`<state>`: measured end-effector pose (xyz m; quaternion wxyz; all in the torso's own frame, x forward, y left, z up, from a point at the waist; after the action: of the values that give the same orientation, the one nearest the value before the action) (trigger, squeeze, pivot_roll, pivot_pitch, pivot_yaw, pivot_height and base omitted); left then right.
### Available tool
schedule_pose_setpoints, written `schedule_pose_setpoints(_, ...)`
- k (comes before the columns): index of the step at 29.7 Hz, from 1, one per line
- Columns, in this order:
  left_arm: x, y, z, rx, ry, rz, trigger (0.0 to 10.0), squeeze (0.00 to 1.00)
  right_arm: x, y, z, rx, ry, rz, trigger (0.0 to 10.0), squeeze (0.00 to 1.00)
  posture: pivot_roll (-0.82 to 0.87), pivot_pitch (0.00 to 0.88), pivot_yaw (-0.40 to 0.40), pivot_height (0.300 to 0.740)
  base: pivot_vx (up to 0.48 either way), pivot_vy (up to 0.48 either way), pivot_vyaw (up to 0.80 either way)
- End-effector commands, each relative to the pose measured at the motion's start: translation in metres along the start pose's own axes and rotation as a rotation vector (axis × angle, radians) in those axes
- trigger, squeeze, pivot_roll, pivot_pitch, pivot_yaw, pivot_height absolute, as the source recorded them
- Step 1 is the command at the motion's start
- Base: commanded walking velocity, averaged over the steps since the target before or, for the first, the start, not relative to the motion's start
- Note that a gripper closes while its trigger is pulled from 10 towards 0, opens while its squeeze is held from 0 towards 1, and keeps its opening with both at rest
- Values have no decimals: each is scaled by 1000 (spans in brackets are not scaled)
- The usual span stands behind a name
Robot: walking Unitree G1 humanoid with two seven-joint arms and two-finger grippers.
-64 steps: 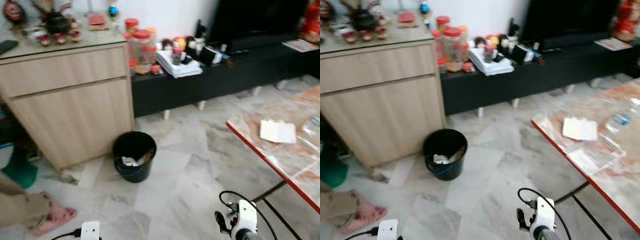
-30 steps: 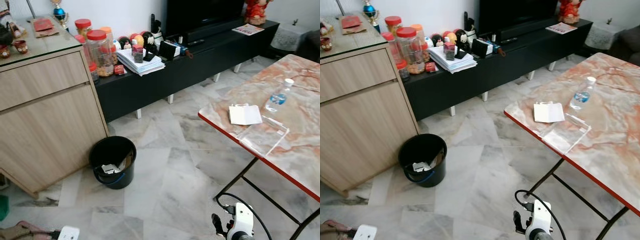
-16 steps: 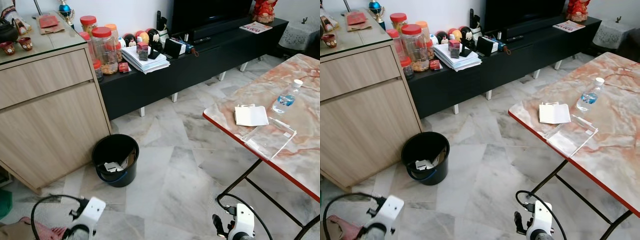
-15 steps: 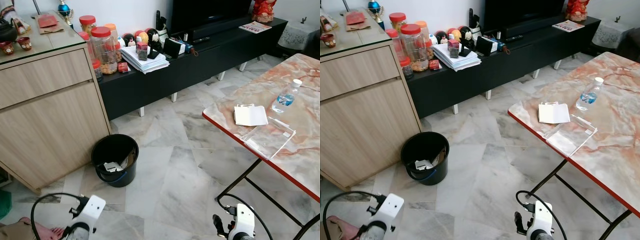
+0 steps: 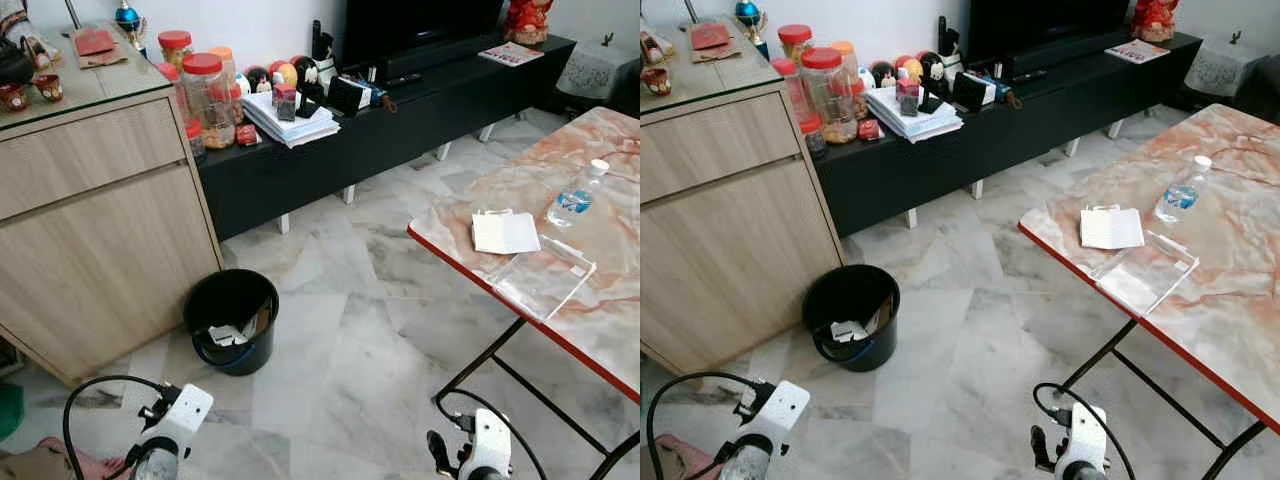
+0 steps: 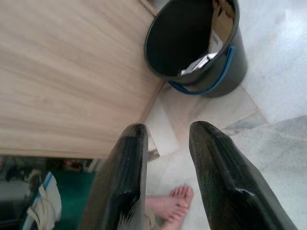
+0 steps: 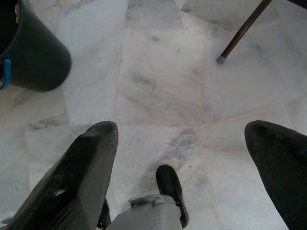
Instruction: Picking trash to rubbish bin
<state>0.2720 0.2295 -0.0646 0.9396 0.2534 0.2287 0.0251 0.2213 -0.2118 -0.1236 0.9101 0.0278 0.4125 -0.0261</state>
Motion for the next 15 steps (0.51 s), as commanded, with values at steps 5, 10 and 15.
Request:
schedule_pose_setpoints(5,0,-3,-1,23,9,-8,10000,0,-2,-5,-6,14,19,-16,10000,0,31,11,-3,740,0,-159,-800)
schedule_pose_setpoints(10,2,-1,2,15,3,1,10000,0,-1,-5,-3,19,13,-17,10000,0,29,15,-3,740,0,-384,-800)
schedule_pose_setpoints(15,3,-2,3,32,2,-3,10000,0,-1,-5,-2,18,11,-16,10000,0,30,16,-6,740,0,-180,-800)
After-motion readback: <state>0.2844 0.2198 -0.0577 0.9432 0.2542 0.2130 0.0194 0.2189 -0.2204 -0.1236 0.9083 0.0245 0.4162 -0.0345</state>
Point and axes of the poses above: a point about 5 cm out from each wrist's last joint towards the gripper, its own x axis pointing out of the wrist towards the gripper, its own z axis along the axis of the wrist's last joint, y = z × x, the point moved 6 cm from there along x, pointing out of the wrist towards the gripper, and after that the axes turned 11 degrees about -x, right-handed, at the moved point
